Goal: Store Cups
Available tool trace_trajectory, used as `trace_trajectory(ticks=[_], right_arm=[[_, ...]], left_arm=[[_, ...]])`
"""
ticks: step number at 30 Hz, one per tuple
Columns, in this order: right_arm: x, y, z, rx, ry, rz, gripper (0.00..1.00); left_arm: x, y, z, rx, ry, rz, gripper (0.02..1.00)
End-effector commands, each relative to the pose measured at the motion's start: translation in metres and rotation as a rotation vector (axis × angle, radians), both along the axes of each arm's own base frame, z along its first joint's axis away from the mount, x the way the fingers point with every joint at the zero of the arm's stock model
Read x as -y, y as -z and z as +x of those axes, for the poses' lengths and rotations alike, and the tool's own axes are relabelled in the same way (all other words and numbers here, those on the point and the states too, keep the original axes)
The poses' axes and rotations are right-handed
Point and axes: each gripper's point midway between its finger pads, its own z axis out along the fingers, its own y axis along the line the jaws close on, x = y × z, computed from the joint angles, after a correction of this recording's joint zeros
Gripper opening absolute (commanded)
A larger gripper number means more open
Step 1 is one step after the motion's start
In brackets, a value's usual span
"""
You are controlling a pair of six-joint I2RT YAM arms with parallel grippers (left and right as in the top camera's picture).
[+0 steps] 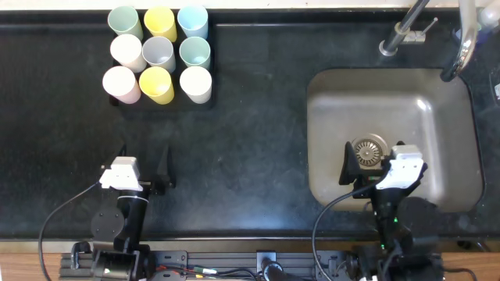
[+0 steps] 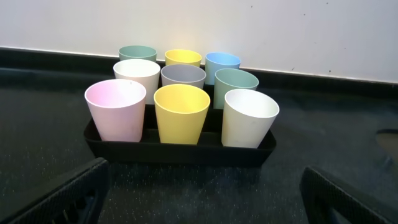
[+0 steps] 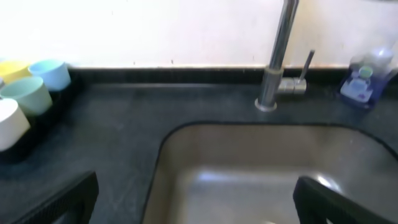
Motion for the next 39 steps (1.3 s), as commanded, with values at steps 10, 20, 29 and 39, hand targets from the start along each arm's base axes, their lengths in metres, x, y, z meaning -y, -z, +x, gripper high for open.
trace_trajectory(ticks=[10,20,29,39], right_arm=[[0.000,-0.024,0.004,0.354,-0.003,0.035,0.998],[-0.001,-0.007,0.009,0.411,-0.002,0.049,0.998],[-0.001,0.029,0.017,0.348,0.003,0.041,0.993],[-0.002,0.054,0.018,0.247,0.000,0.034,0.998]], left_arm=[[-0.002,-0.001,0.000,0.006,-0.009,0.018,1.000],[-0.002,-0.001,0.000,0.006,-0.009,0.018,1.000],[-0.002,-0.001,0.000,0.006,-0.009,0.018,1.000],[-0.002,-0.001,0.000,0.006,-0.009,0.018,1.000]])
